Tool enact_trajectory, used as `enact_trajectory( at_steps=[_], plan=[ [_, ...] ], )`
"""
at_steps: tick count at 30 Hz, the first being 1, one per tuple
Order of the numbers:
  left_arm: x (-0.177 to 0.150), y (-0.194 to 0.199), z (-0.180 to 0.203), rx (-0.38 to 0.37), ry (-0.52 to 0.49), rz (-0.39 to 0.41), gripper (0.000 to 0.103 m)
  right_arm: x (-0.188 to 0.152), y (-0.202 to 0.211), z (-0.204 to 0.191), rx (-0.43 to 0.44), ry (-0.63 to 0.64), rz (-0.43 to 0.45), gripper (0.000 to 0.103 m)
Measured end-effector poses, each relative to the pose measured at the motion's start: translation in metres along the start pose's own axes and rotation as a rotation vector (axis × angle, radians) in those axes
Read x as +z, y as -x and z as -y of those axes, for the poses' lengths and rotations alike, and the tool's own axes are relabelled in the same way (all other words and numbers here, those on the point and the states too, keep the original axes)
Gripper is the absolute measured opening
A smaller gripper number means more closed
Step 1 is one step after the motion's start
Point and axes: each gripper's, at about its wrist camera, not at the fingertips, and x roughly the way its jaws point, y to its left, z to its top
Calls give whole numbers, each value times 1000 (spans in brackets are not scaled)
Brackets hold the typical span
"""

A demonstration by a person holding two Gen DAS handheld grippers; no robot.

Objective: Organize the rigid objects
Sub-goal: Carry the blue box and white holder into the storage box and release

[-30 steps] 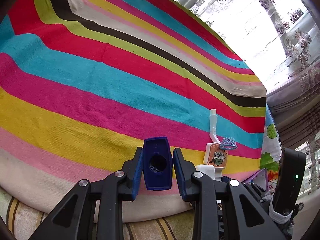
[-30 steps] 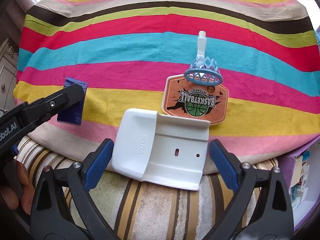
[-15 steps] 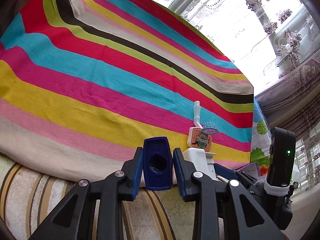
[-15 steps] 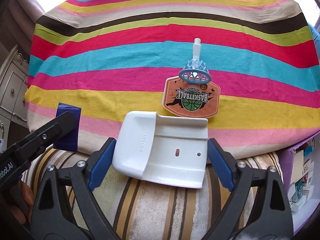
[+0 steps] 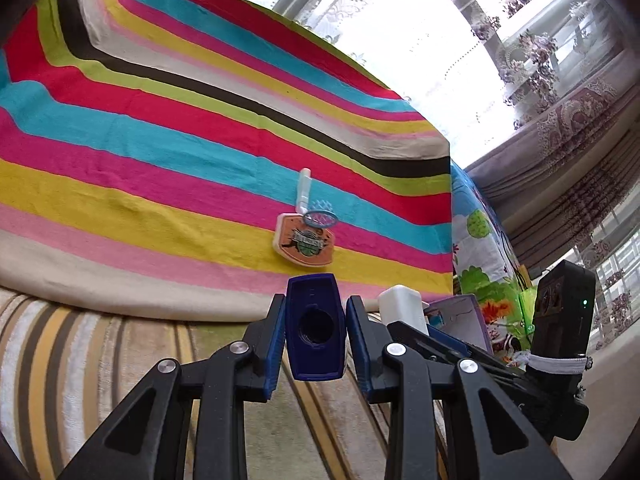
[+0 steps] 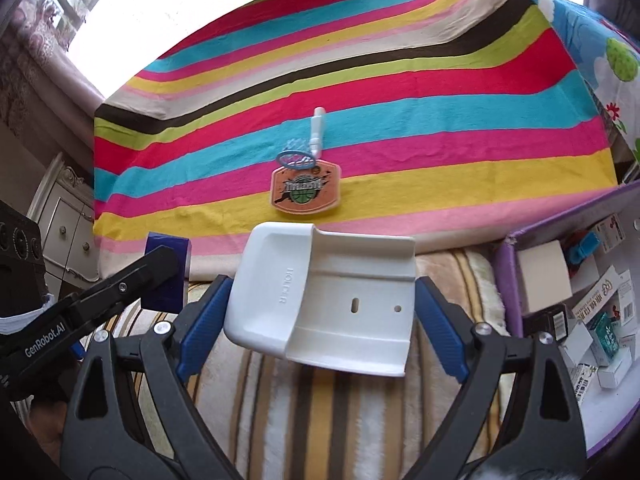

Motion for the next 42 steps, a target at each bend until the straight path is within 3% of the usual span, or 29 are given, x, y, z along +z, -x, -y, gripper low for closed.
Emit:
enact_trajectory(
  at_steps=[7,16,21,25,27,29,42],
  plan=[
    [-25,-31,70,-80,-131,-99,31,-16,49,77,-43,-121,71,92],
    [-61,-71,154,-160,-291,-234,31,-56,92,179,-245,-239,97,92],
    [-79,-90,186,-186,-353,-293,31,-78,105,218,-279,-310,84,92],
    [-90,-104,205,-206,-380,-350,36,-89,111,234,-308,-343,64,92],
    [-94,-108,209,-212,-383,-367,52,-93,114,238,-310,-359,59,92],
    [-96,-109,210,-206,-389,-368,57,-96,117,243,-319,-375,63,92],
    [-86,-98,191,-192,-324,-335,57,-94,111,230,-293,-357,52,92]
  ],
)
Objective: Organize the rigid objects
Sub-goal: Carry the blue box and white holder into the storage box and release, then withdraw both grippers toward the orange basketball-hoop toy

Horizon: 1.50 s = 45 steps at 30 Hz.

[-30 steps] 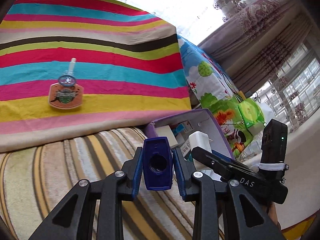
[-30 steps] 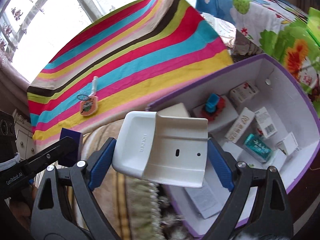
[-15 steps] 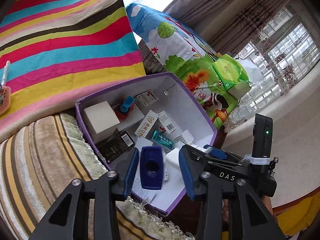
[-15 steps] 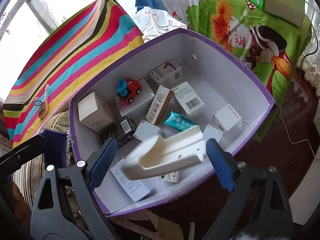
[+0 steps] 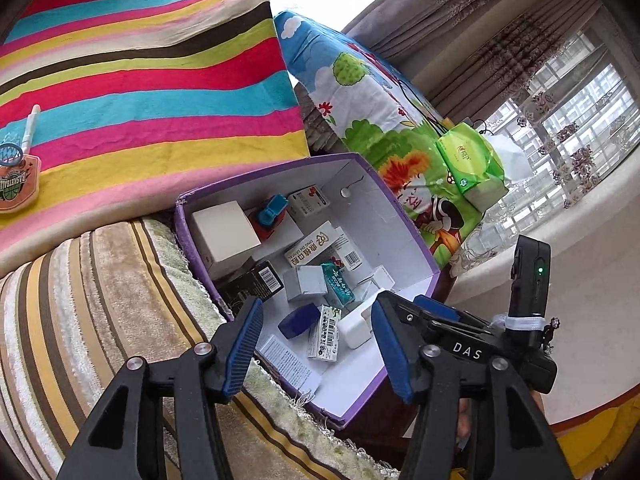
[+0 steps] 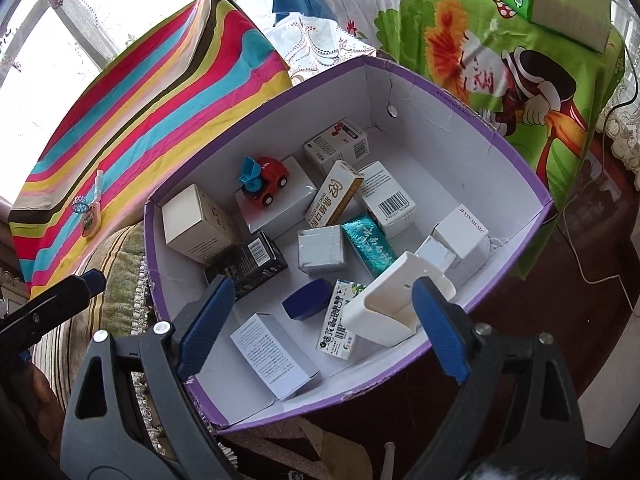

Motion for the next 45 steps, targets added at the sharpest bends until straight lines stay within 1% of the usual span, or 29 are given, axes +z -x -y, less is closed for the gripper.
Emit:
enact_trajectory(
  at_steps=[5,12,20,29,36,43,44,45],
  plan=[
    [-1,10,-10,22,12,28,57,2,2,-8,10,16,-2,92],
    [2,33,-43,43,90,81,57,4,1,-33,36,70,-8,92],
    [8,63,-87,90,182,154,57,7,-2,-85,94,179,-18,92],
    [13,94,-139,166,280,223,57,11,-21,-145,135,305,-50,92],
    [23,100,-177,252,350,217,57,29,-34,-189,103,452,-27,92],
    [41,81,-189,328,369,170,57,51,-50,-221,89,545,-20,92],
    [44,76,-190,344,369,159,60,54,-51,-223,90,551,-20,92],
    [47,72,-190,363,366,150,67,58,-53,-225,87,553,-18,92]
  ],
)
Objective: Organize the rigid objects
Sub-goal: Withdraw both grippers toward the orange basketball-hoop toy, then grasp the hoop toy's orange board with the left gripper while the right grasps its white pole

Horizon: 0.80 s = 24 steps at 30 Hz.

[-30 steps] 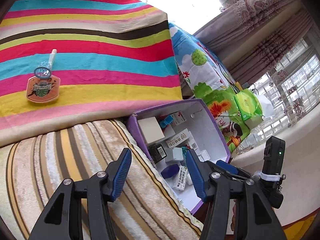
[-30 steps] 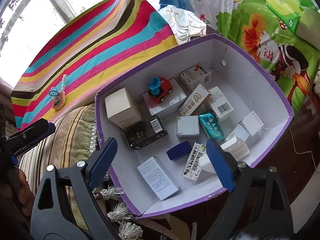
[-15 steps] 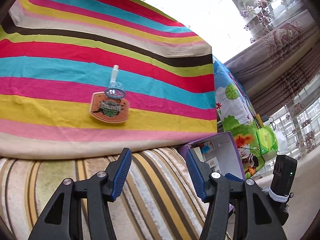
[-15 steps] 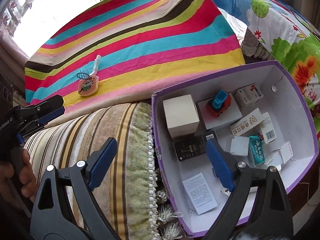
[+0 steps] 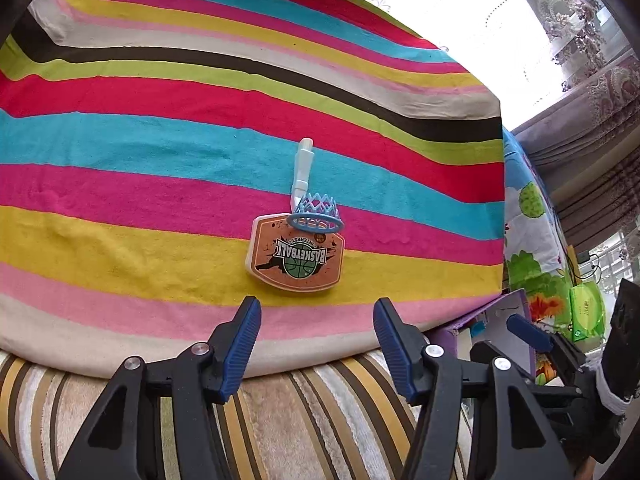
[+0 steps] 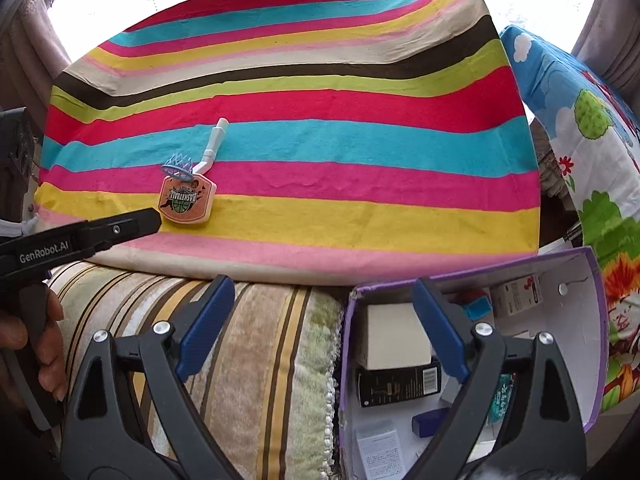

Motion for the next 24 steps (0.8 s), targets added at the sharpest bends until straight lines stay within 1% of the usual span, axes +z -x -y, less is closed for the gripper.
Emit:
enact_trajectory(
  at_steps=[2,4,6,8,13,15,16,17,19,20,24],
  plan=[
    [5,-9,5,45,-18,-3,76,10,-4,3,-7,-5,4,92],
    [11,-16,10,98,-43,2,78,18,-8,6,-12,-7,2,92],
    [17,-23,15,155,-79,2,83,26,-12,9,-21,-3,2,92],
    [22,-31,18,193,-108,-11,83,34,-16,10,-19,9,1,92],
    [27,-45,22,232,-179,-55,83,53,-27,11,3,13,-2,92],
    [28,-52,25,248,-231,-77,83,61,-34,10,23,-2,-6,92],
    [28,-53,26,261,-262,-74,83,66,-38,9,35,-7,-11,92],
    [29,-53,26,267,-278,-77,81,69,-42,8,47,-12,-18,92],
    [30,-50,23,261,-311,-68,69,75,-48,4,75,-22,-30,92],
    [30,-49,20,251,-329,-72,68,77,-52,1,95,-26,-36,92],
    [31,-40,11,158,-390,-81,68,86,-69,-9,152,-51,-64,92]
  ],
)
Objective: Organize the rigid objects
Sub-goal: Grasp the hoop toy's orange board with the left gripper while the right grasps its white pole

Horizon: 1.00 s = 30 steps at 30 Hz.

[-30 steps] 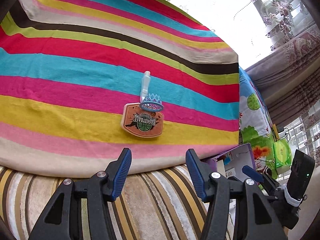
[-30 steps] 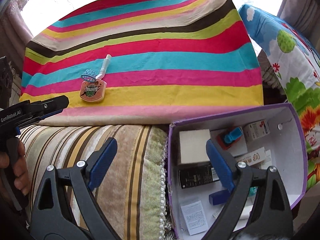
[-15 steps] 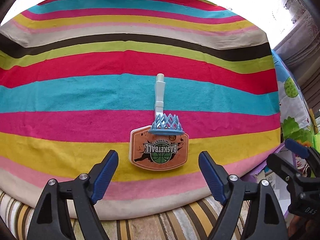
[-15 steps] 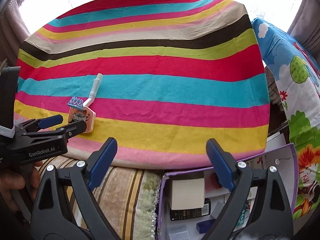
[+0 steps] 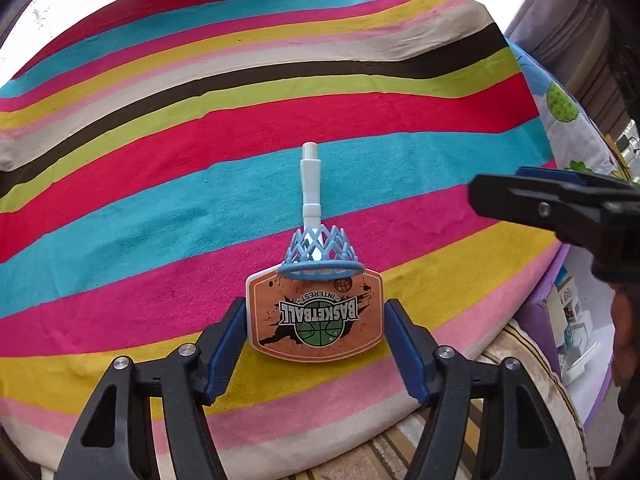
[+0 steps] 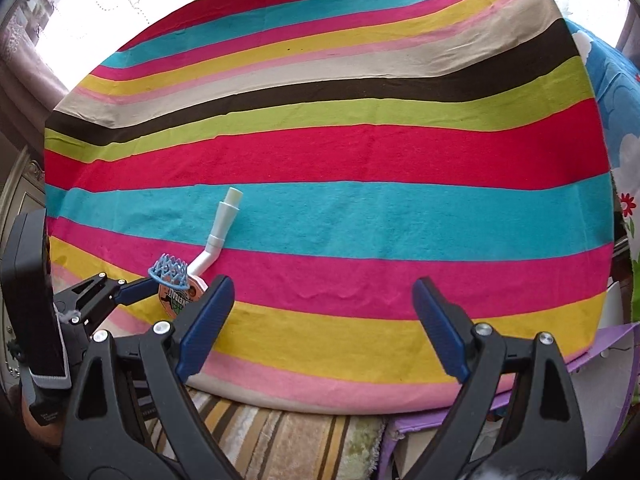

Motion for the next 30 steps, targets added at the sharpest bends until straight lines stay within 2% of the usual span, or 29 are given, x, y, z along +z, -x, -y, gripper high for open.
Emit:
enact_trajectory(
  at_steps=[3,6,11,15,19,21,23,28,30],
  plan=[
    [-5,5,-9,-55,-28,16,68,5,-16,-3,125,-66,-48,92],
    [-8,6,-8,-57,-47,31,68,12,-30,-8,193,-127,-70,92],
    [-12,9,-4,-62,-65,46,68,25,-51,-18,241,-210,-93,92],
    [-14,12,-6,-77,-56,62,68,28,-64,-26,241,-213,-107,86],
    [-16,20,-4,-78,-72,91,68,27,-66,-24,261,-221,-89,71],
    [-17,27,-2,-73,-84,116,68,26,-67,-23,277,-222,-98,56],
    [-17,30,2,-74,-102,130,68,23,-70,-21,333,-230,-118,43],
    [-18,38,12,-56,-151,160,68,20,-62,-22,409,-234,-88,22],
    [-19,42,10,-74,-144,165,68,19,-56,-21,422,-237,-73,18]
  ],
)
